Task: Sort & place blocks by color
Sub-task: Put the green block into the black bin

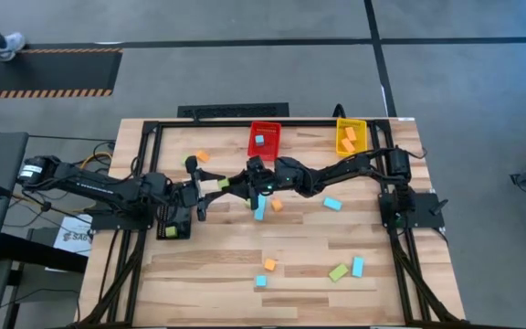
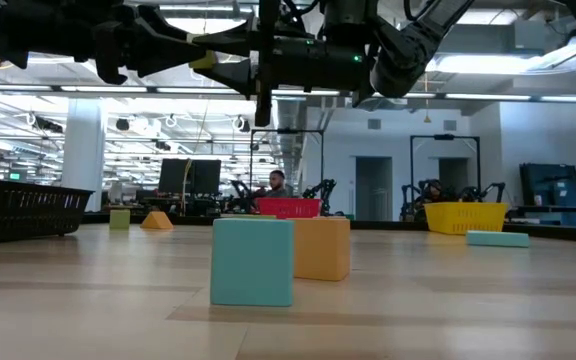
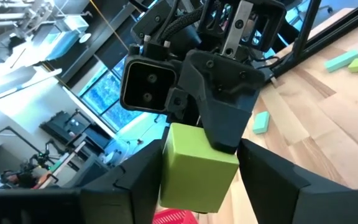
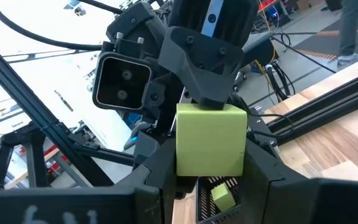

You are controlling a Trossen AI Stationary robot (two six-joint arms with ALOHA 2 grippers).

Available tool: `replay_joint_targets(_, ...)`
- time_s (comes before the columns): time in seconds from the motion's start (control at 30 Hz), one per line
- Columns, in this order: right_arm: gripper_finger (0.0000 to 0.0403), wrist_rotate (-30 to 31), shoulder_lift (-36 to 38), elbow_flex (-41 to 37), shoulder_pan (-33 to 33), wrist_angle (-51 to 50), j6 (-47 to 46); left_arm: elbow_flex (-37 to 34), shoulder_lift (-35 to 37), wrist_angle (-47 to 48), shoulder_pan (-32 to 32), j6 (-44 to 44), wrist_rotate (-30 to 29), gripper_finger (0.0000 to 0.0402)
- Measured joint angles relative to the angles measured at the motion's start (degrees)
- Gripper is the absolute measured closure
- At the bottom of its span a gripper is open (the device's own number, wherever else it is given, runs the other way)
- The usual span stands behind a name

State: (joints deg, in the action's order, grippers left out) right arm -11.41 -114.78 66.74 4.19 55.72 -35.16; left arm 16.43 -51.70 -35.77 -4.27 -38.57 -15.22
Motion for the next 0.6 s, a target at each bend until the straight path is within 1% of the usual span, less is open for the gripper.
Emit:
replay_joint_targets(0.1,0.0267,-0.3,0.0,0.0,0.02,-0.11,-0.11,0.0,0.0,0.15,0.0,-0.08,-0.24,0.0237)
replay_joint_targets(0.2,0.0248,-0.91,0.0,0.01,0.02,-0.24,-0.37,0.0,0.02,0.26,0.0,-0.79,-0.55,0.0285)
replay_joint_targets(0.3,0.0216,-4.28,0.0,0.11,0.22,-0.9,2.87,0.0,0.05,0.31,-0.38,0.74,-0.27,0.0289)
replay_joint_targets(0.37,0.0194,-5.59,0.06,0.17,0.97,-1.78,3.79,0.09,0.09,0.82,-0.89,4.06,-1.7,0.029)
replay_joint_targets(0.4,0.0183,-6.74,0.22,0.17,1.5,-2.31,3.77,0.62,0.18,2.8,-1.2,5.73,-2.83,0.029)
replay_joint_targets(0.43,0.0174,-8.68,0.31,0.17,2.19,-2.68,3.71,1.54,0.81,6.35,-1.7,7.01,-4.03,0.029)
replay_joint_targets(0.5,0.0159,-12.19,0.39,0.16,3.83,-3.32,3.25,4.16,3.14,17.04,-2.94,9.82,-6.93,0.0292)
replay_joint_targets(0.53,0.0154,-13.71,0.44,0.15,4.68,-3.93,2.5,5.99,4.16,23.66,-3.57,11.9,-8.55,0.0292)
replay_joint_targets(0.6,0.015,-17.18,0.73,0.17,6.37,-4.8,0.93,10.08,5.9,40.36,-4.62,18.55,-11.88,0.0292)
